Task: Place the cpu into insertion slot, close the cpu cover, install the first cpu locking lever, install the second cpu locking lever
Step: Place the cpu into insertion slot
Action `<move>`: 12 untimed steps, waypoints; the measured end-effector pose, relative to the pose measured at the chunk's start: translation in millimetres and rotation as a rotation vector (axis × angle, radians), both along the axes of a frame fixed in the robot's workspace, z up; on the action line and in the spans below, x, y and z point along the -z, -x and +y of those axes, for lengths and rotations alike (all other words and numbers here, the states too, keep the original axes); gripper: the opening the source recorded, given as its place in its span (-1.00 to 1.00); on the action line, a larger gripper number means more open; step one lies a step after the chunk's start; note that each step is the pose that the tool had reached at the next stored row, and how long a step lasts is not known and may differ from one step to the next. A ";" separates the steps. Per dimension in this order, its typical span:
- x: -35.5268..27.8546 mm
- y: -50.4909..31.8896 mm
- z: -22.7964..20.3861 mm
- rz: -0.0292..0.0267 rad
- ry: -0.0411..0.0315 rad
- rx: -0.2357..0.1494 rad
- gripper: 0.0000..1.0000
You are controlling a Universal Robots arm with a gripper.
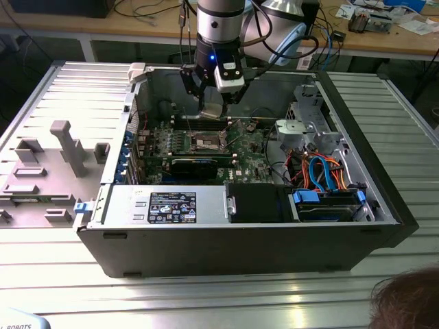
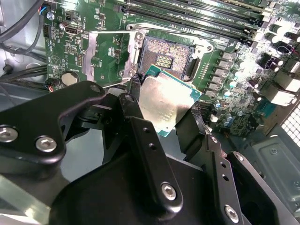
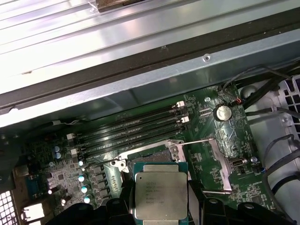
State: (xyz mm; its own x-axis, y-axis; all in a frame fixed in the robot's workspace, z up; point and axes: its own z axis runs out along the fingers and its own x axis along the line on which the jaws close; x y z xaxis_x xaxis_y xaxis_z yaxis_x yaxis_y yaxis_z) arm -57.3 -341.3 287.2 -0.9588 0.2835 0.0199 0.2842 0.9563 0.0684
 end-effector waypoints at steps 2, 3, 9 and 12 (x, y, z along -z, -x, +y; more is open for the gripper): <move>0.0 0.0 0.0 0.0000 -0.0001 0.004 0.09; 0.1 0.0 0.0 0.0000 0.0000 0.006 0.09; 0.1 0.0 0.0 0.0000 0.0000 0.018 0.09; 0.2 0.0 0.0 -0.0001 0.0000 0.024 0.09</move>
